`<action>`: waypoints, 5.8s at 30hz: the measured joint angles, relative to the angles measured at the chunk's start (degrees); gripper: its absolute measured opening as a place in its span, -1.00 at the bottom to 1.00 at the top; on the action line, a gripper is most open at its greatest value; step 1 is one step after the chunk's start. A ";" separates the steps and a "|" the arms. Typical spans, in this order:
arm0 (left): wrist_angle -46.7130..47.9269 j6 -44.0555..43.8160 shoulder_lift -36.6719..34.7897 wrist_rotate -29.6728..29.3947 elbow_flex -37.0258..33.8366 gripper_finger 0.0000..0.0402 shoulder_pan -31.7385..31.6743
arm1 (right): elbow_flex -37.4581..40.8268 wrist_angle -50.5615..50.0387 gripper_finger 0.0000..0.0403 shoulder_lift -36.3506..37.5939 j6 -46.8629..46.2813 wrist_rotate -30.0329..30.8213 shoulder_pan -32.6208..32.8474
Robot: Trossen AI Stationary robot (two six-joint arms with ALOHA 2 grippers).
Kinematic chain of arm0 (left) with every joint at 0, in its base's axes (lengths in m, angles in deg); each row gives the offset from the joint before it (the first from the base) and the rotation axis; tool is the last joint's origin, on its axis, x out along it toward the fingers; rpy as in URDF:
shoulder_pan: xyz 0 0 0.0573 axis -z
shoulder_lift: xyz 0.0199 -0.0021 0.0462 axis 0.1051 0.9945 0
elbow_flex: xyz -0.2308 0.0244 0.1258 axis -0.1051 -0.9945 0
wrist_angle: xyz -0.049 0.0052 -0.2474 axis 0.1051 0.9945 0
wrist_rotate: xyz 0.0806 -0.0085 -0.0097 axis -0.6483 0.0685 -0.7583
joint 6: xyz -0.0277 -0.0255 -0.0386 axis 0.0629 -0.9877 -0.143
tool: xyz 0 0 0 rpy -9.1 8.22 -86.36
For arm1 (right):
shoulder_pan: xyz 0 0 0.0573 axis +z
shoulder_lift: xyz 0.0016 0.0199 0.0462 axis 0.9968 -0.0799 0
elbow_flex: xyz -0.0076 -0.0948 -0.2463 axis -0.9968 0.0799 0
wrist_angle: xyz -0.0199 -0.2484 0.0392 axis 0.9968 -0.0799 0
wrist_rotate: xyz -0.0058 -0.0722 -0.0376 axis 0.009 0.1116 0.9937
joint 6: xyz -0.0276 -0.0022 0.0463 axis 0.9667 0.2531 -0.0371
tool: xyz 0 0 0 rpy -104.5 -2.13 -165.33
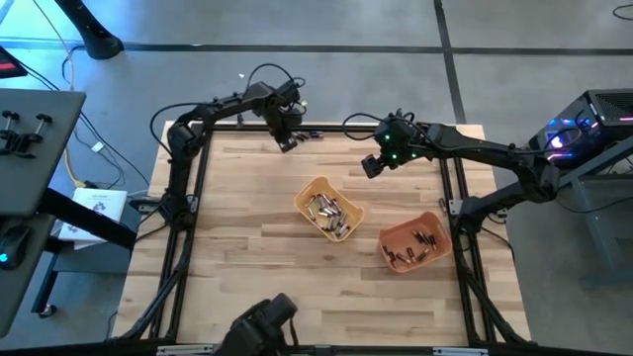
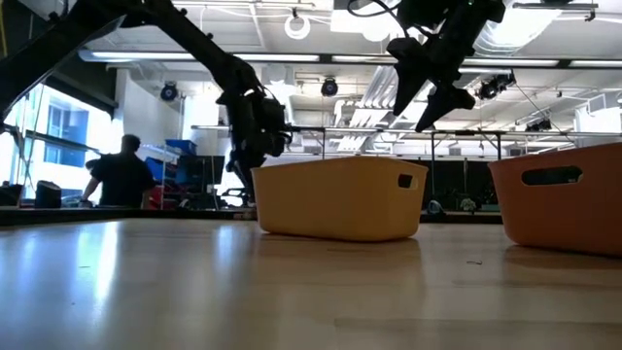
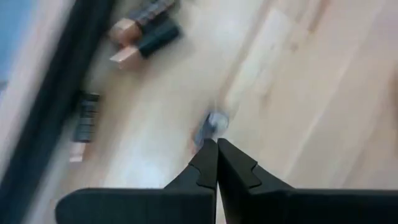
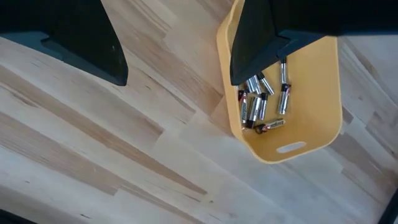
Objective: Sort batteries
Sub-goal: Put the black battery into the orange bin, then adjust the black batteries, then adjust the yellow bin
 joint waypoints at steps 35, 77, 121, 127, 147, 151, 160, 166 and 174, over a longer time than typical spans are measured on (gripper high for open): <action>-19.70 -8.81 -0.60 -24.89 -12.05 -1.00 -5.59 | -0.04 7.93 0.14 -6.23 -2.52 -3.08 -0.24; -30.68 -20.53 -7.42 -17.73 -10.29 -1.00 7.60 | -0.04 8.76 0.13 -4.74 -3.97 -4.50 0.34; -30.68 -21.84 -30.40 -11.01 -32.74 -1.00 8.55 | -0.09 -2.26 -0.25 -12.52 2.03 -8.00 3.92; -31.91 -34.16 -39.55 -7.70 -47.85 -1.00 7.82 | -0.07 4.32 -0.92 -23.66 8.90 -7.70 7.20; -34.41 -47.37 -45.35 -17.49 -57.24 -1.00 24.96 | -2.40 28.88 -1.00 -30.87 5.99 -5.57 21.88; -41.11 -41.35 -44.86 -15.22 -60.35 -1.00 24.92 | -6.91 26.38 -1.00 -30.56 4.39 -1.18 20.86; -53.46 -46.88 -44.24 -7.70 -73.63 -1.00 26.66 | -18.50 14.36 -1.00 -30.23 -1.35 1.43 17.92; -69.21 -53.45 -45.45 -7.82 -81.36 -1.00 30.50 | -16.17 8.74 -1.00 -30.29 -6.68 4.88 18.66; -79.67 -53.16 -40.39 -5.88 -81.22 -1.00 32.52 | -15.35 8.53 -1.00 -30.34 -6.75 0.87 19.70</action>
